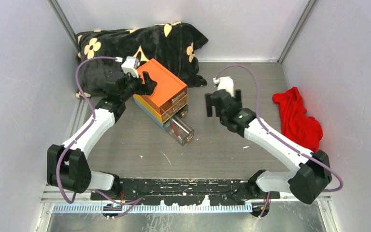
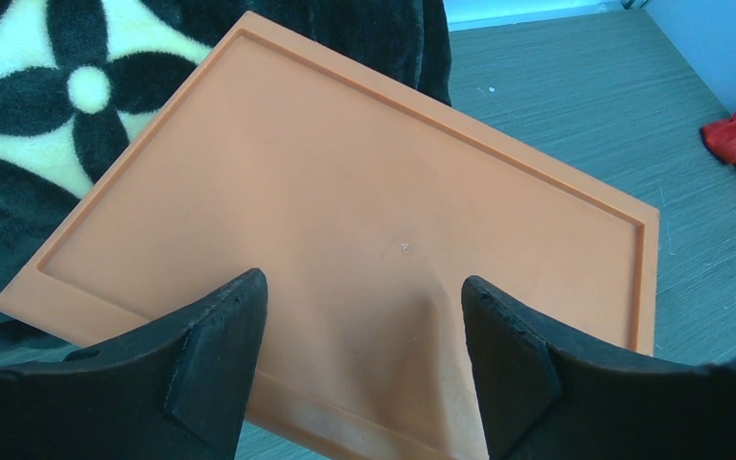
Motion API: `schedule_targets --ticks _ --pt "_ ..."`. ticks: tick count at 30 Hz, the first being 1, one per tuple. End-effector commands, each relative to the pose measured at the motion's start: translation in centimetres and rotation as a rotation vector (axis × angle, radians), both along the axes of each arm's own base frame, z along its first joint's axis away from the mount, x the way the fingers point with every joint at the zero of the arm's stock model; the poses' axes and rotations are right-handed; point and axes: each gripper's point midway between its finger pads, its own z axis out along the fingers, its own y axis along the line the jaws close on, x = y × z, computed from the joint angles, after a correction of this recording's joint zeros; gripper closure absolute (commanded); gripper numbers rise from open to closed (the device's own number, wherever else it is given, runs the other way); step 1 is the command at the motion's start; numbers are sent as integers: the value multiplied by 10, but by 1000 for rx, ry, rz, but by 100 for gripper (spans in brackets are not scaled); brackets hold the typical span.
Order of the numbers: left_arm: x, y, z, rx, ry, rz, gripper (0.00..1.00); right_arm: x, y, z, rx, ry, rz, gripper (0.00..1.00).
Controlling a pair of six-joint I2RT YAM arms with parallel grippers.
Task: Organize the makeup
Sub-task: Pick up the lipstick at the center of the board.
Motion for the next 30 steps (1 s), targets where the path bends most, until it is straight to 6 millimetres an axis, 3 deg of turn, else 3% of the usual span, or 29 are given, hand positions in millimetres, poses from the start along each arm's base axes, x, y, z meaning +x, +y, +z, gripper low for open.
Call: schedule_targets --ticks 1,4,10,17,23,27,30 --pt "-14 4 -52 38 192 8 25 -17 -83 1 -33 81 -272 0" --pt "-14 2 -51 29 192 1 24 -27 -121 -15 -67 168 -390 0" --pt "-15 -4 -48 1 193 -22 24 -40 -160 -51 16 394 -483 0" --pt "-18 -9 -46 -27 192 -43 24 -67 -231 -46 20 428 -683 0" --pt "-19 -12 -41 -51 185 -57 24 -61 -245 -64 153 457 -740 6" --pt "-20 -14 -43 -60 191 -66 24 -55 -238 -84 298 448 -806 7" --pt "-20 -16 -43 -68 195 -72 24 -68 -260 -99 251 442 -933 4"
